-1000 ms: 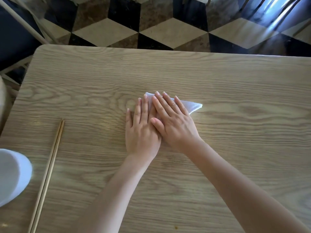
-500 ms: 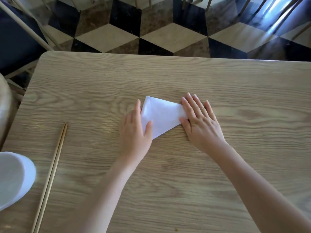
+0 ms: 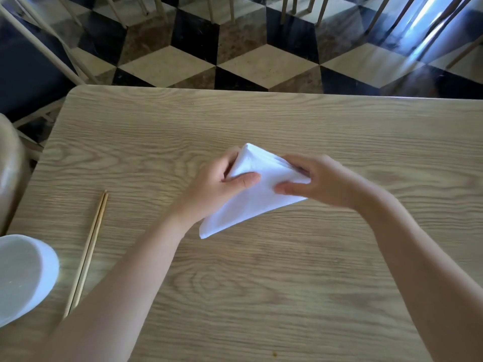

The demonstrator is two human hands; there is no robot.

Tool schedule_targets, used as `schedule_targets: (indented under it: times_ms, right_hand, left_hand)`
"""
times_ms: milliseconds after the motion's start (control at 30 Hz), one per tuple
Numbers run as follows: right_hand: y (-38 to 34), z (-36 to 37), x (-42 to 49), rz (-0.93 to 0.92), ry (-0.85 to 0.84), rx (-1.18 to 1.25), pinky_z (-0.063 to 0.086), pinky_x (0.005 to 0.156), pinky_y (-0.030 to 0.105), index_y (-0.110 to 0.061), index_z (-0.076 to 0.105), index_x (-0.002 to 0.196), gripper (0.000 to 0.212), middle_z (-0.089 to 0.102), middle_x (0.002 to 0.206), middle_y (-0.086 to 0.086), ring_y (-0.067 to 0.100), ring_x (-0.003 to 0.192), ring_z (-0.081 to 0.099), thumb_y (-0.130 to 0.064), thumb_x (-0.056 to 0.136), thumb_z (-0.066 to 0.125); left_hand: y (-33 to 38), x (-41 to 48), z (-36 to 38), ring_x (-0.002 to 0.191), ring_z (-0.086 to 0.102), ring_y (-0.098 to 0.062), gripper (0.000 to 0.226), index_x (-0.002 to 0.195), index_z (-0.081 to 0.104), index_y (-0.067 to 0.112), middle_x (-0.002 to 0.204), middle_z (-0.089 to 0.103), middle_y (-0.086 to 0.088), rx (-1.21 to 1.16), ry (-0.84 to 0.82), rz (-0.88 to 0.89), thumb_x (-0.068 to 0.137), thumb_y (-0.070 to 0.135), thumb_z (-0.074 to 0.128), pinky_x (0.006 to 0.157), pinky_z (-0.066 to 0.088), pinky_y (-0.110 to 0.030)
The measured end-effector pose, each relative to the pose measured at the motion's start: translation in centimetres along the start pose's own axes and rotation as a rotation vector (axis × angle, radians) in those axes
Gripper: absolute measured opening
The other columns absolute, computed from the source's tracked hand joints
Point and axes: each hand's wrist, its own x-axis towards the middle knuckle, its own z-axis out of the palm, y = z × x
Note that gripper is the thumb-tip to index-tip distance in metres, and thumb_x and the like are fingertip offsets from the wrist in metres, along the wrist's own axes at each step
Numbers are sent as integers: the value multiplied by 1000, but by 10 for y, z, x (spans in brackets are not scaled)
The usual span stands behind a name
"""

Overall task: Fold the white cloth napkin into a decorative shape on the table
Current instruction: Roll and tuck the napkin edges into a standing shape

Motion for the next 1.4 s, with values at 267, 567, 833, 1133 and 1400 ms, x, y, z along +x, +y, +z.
schedule_targets:
  times_ms: [267,567,833,1133,1400]
  right_hand:
    - [-2,-17,4,77,-126,257,35,41,20,-14,62,68,22,52,52,0,14,40,43,-25,86,64]
    - [24,0,-12,135,-97,187,40,53,25,-25,70,78,12,68,64,-3,18,49,54,-32,85,64]
    - [-25,-7,-23,-353,307,125,40,89,11,-28,59,111,42,62,106,-17,5,101,57,-40,73,70]
    - [-33,-3,-24,-428,491,180,44,77,19,-17,60,86,6,62,84,-6,11,79,56,-21,83,62]
    - [-26,-11,-24,-480,376,76,43,76,23,-11,65,91,11,60,88,-11,15,83,52,-18,83,61]
  left_hand:
    - [0,-21,-7,53,63,-23,16,95,59,7,86,69,-16,-421,-340,-392,85,19,61,43,48,-25]
    - [-8,-35,-11,34,39,-10,26,60,60,36,42,41,11,61,-6,-219,84,29,67,39,31,-17]
    - [-5,-48,-9,52,39,-27,45,57,35,12,46,29,-1,583,253,324,81,42,58,44,25,-28]
    - [-7,-48,-7,56,21,-13,45,56,50,-1,48,30,0,715,394,433,82,35,58,45,21,-27]
    - [-6,-47,-4,58,21,-11,47,59,55,4,52,29,8,760,427,512,89,40,51,47,21,-22]
